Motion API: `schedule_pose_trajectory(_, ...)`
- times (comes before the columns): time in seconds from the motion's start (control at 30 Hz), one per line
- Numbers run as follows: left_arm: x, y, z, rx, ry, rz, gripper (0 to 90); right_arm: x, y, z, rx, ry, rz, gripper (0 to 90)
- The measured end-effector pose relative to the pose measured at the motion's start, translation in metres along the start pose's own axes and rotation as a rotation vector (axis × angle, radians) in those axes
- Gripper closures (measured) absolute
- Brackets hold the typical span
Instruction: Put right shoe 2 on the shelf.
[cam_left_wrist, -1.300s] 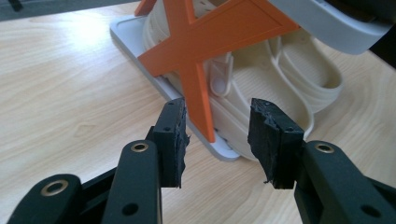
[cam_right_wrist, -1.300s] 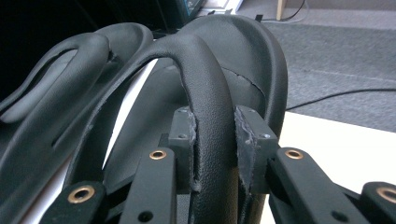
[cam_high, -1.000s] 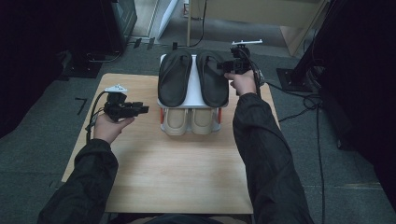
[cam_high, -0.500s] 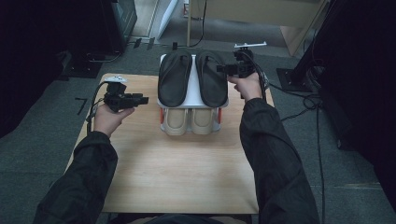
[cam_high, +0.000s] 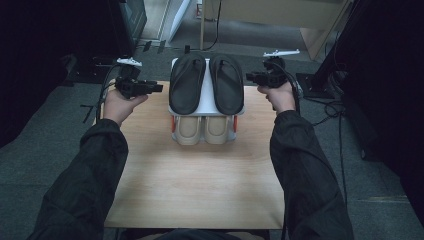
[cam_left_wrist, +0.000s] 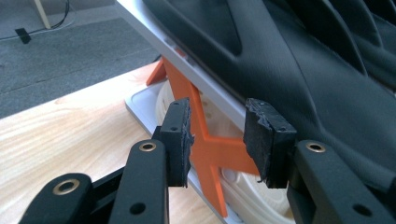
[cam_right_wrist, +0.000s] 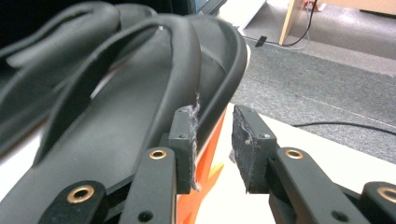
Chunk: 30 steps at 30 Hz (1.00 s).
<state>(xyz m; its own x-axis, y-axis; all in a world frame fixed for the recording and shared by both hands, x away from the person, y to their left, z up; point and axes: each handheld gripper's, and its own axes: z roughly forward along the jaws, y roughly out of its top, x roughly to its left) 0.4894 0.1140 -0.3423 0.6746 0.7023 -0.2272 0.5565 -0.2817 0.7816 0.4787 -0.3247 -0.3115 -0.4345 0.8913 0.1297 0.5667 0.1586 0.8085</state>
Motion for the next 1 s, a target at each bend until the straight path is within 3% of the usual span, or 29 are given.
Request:
schedule_pose_trajectory(0.3,0.003,0.017,0.007,0.005,0.004,0.013,60.6,0.0,-0.006,0.021,0.01,-0.003,-0.029,68.3)
schedule_pose_trajectory(0.63,0.003,0.017,0.024,0.047,0.011,0.021,59.7,0.003,-0.011,0.029,0.024,-0.023,-0.067,67.1)
schedule_pose_trajectory(1.0,-0.001,0.018,0.03,0.036,0.008,0.029,59.9,0.006,-0.011,0.035,0.019,-0.007,-0.073,66.4)
